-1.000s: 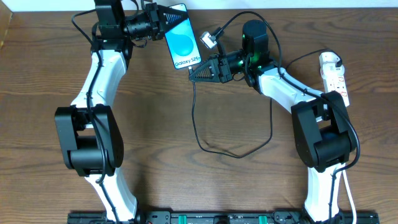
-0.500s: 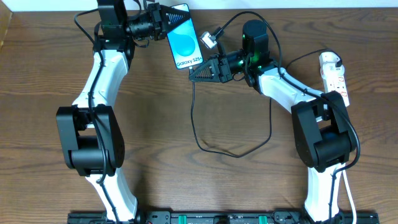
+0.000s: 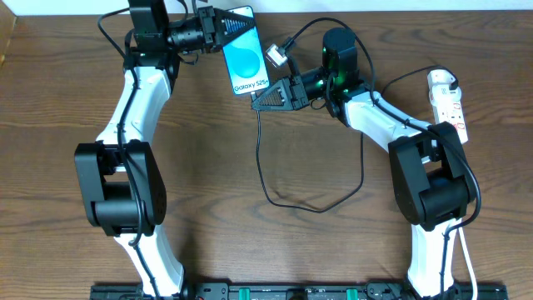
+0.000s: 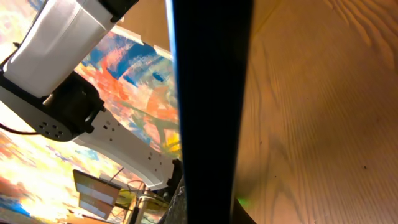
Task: Plug charger to phone and switch on socket
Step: 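Open the right gripper and move it toward the power strip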
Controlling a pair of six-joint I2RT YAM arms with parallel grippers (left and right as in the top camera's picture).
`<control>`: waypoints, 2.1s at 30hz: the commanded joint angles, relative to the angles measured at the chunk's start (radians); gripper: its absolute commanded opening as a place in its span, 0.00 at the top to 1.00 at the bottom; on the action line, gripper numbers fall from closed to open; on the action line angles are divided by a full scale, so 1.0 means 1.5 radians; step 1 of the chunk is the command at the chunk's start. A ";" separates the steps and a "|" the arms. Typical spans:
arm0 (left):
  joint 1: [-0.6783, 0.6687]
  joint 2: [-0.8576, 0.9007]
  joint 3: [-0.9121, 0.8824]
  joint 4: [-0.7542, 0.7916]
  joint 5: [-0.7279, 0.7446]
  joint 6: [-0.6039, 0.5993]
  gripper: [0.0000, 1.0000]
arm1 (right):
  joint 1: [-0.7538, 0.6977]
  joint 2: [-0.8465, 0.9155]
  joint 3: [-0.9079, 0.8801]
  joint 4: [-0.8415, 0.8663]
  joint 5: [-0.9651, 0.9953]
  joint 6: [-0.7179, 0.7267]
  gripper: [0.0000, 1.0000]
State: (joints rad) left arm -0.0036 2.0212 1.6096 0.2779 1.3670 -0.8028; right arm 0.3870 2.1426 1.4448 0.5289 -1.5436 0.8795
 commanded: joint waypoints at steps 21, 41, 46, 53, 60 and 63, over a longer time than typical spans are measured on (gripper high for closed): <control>-0.010 -0.016 0.004 -0.002 0.096 0.017 0.93 | -0.016 0.002 0.009 0.075 0.140 0.057 0.99; 0.001 -0.016 0.004 -0.002 0.096 0.022 0.93 | -0.023 0.002 0.009 0.111 0.119 0.072 0.01; 0.016 -0.016 0.004 -0.002 0.097 0.021 0.93 | -0.033 0.002 0.009 0.213 0.123 0.145 0.01; 0.022 -0.016 0.004 -0.005 0.097 0.021 0.93 | -0.081 0.002 0.009 0.273 0.182 0.219 0.01; 0.027 -0.016 0.004 -0.004 0.096 0.021 0.93 | -0.127 0.002 0.009 0.070 0.248 0.169 0.01; 0.029 -0.016 0.004 -0.005 0.096 0.021 0.93 | -0.139 0.002 0.009 -0.094 0.279 0.110 0.01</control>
State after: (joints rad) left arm 0.0288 2.0216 1.6100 0.2657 1.4857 -0.7803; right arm 0.1921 2.1456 1.4513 0.4980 -1.1954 1.1355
